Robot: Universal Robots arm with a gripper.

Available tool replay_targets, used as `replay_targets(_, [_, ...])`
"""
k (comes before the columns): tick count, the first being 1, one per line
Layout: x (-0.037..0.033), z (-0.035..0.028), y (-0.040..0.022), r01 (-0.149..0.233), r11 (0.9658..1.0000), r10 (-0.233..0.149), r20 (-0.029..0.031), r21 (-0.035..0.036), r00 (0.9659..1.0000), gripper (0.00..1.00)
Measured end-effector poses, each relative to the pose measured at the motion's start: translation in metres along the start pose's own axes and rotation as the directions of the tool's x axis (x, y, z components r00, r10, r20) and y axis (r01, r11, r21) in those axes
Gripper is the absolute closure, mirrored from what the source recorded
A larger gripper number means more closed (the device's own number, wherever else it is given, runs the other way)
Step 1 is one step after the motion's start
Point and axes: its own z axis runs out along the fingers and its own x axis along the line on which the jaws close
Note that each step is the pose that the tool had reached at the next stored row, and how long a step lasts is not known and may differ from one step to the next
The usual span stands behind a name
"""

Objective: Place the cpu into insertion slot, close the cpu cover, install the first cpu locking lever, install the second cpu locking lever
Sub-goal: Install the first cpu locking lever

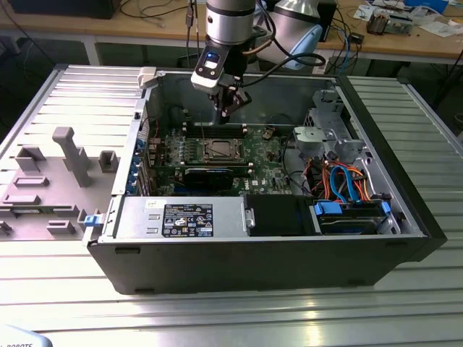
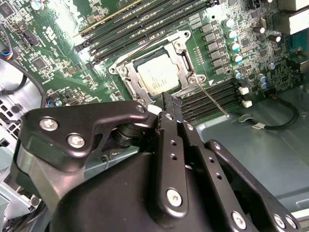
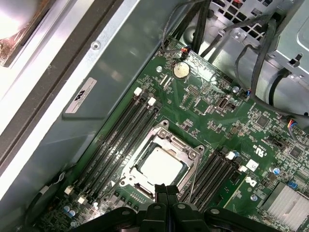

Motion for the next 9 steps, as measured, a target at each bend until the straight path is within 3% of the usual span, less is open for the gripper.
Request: replay_targets(9, [0.0000,0.0000,0.0000,0.000,1.0000,0.000,0.0002,0.0001,1.0000,0.89])
